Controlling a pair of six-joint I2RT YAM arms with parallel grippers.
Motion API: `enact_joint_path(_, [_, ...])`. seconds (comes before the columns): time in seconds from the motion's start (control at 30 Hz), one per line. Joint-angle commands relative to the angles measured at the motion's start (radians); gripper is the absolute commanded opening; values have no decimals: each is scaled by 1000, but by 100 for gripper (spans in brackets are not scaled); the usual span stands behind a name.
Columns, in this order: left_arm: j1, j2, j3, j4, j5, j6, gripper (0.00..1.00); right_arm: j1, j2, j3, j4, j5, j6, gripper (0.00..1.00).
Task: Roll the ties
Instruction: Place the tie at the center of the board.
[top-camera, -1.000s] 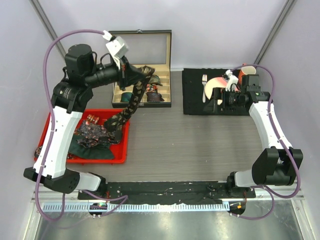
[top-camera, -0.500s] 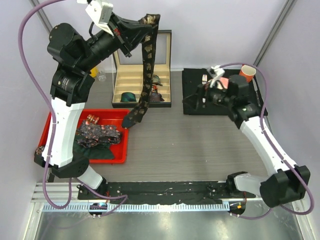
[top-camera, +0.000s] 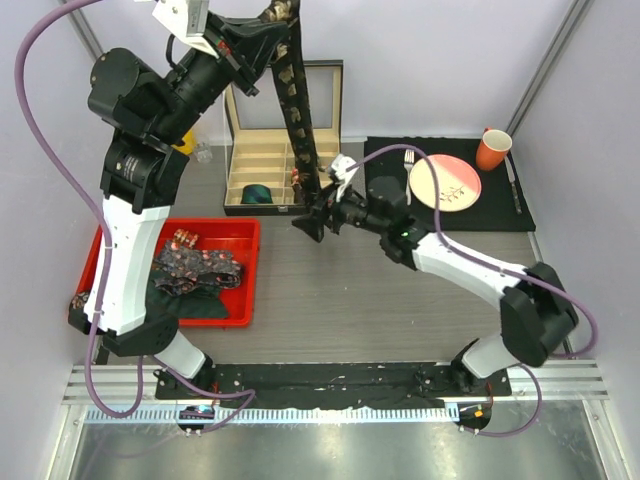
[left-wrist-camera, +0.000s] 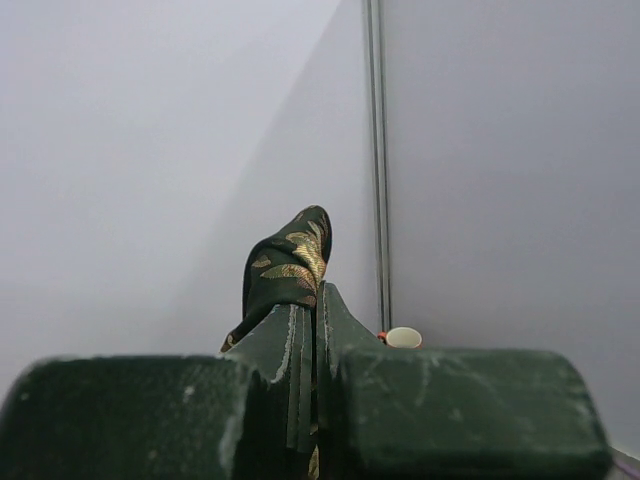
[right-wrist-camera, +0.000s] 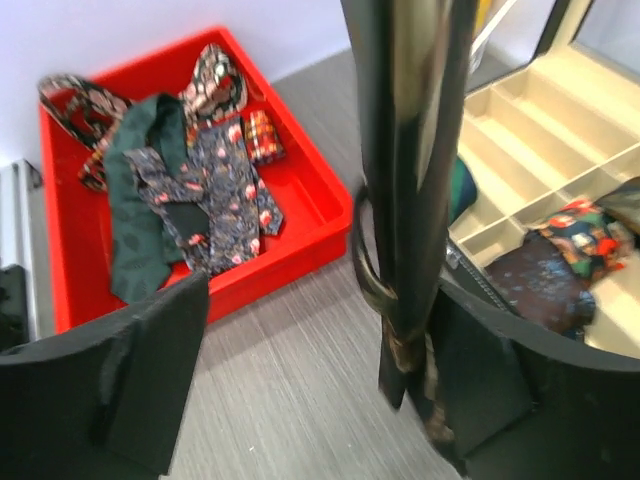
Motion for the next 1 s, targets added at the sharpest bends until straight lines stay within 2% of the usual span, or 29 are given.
enact_joint_path(0.0, [-5, -27, 34, 78, -46, 28, 0, 20, 89, 63, 139, 60, -61, 79])
enact_joint_path(0.07, [-5, -44, 24, 68, -68, 39, 0, 18, 141, 83, 114, 57, -52, 61])
enact_joint_path(0.1, [-5, -50, 8, 67, -80, 54, 0, 20, 150, 88, 111, 54, -47, 37])
enact_joint_path(0.17, [-5, -76, -12, 65, -106, 65, 0, 20, 152, 80, 120, 80, -39, 10])
enact_joint_path(0.2, [-2, -89, -41, 65, -132, 71, 0, 20, 148, 67, 122, 101, -36, 1])
enact_joint_path(0.3, [-2, -148, -126, 59, -163, 79, 0, 6, 102, 60, 88, 111, -22, 1])
enact_joint_path(0.4, [-3, -212, -228, 33, -207, 120, 0, -46, 16, 60, -51, 73, -13, 1])
enact_joint_path(0.5, [-2, -261, -325, -74, -316, 164, 0, -106, -105, 100, -357, -7, -122, 1])
enact_joint_path(0.53, [-2, -278, -365, -121, -325, 172, 0, -156, -138, 112, -560, -21, -163, 1])
enact_joint_path(0.6, [-2, -344, -520, -158, -316, 201, 0, -239, -229, 158, -767, -116, -350, 1])
enact_joint_path(0.63, [-3, -367, -576, -194, -234, 221, 0, -327, -254, 177, -979, -136, -421, 1])
enact_joint_path(0.67, [-5, -398, -694, -209, -194, 218, 0, -371, -280, 197, -1090, -148, -613, 1])
enact_joint_path(0.7, [-3, -434, -747, -224, -147, 208, 0, -409, -308, 243, -1215, -158, -719, 1])
enact_joint_path(0.73, [-5, -448, -793, -270, -104, 189, 0, -498, -317, 264, -1436, -142, -830, 1])
enact_joint_path(0.77, [-5, -458, -869, -295, -3, 153, 0, -540, -325, 281, -1531, -126, -919, 0])
enact_joint_path(0.8, [-5, -461, -902, -321, 47, 131, 0, -599, -333, 304, -1620, -87, -1102, 1])
enact_joint_path(0.83, [-5, -467, -937, -352, 90, 108, 0, -653, -336, 312, -1768, -70, -1180, 1])
enact_joint_path(0.87, [-6, -472, -1007, -356, 174, 67, 0, -786, -336, 317, -1838, -55, -1257, 1])
enact_joint_path(0.97, [-40, -495, -1120, -364, 231, 39, 0, -897, -359, 277, -1871, 93, -1380, 1])
